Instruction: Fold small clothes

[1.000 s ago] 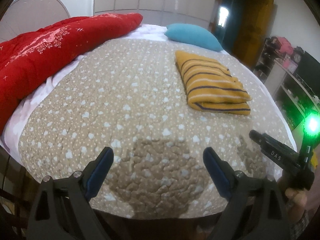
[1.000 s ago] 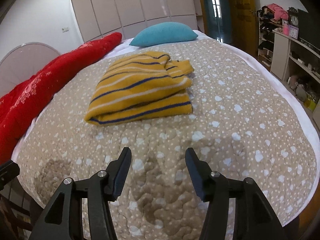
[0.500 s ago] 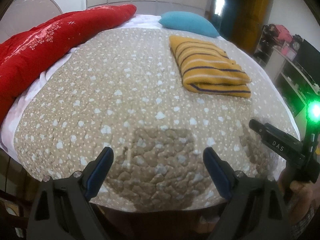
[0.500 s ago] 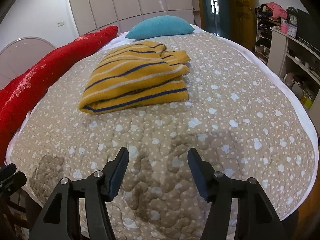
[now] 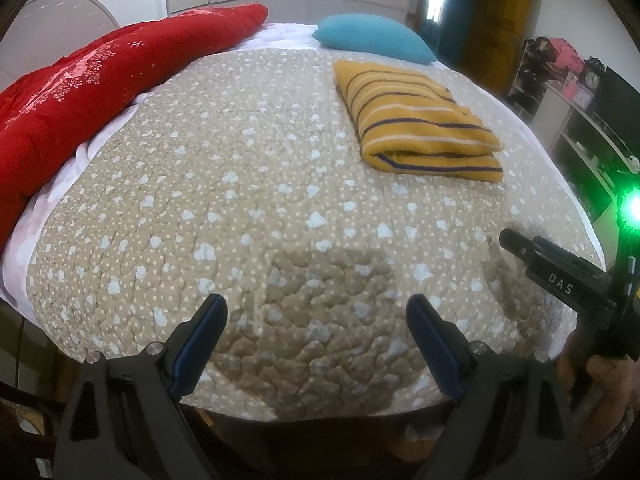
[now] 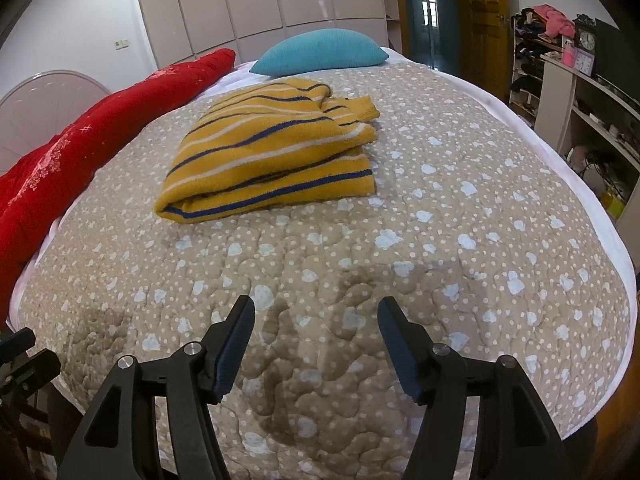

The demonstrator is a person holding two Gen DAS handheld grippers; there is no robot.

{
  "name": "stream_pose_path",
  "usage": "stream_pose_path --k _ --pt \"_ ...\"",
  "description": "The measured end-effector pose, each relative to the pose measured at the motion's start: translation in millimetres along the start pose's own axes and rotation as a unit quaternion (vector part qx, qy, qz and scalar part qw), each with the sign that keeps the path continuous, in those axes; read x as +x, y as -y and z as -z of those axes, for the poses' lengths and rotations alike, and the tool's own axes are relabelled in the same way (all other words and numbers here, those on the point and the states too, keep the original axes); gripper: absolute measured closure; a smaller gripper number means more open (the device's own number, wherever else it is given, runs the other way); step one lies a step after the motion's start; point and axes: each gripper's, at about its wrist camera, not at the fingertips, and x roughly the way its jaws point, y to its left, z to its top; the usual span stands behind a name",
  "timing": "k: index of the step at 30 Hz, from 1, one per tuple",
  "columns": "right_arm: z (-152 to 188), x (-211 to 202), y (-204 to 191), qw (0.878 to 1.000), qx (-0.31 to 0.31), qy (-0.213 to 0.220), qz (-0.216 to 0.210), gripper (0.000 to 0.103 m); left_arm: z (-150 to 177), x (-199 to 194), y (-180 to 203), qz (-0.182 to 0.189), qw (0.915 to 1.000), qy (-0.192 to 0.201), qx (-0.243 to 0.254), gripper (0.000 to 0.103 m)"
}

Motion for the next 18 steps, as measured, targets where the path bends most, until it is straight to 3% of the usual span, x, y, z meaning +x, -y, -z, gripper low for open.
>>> stream_pose_path --k 18 --pt "0.6 0.8 1.2 1.0 -0.002 0.0 0.003 0.033 2.2 1.6 2.4 -0.015 0.9998 0.003 0.013 0.013"
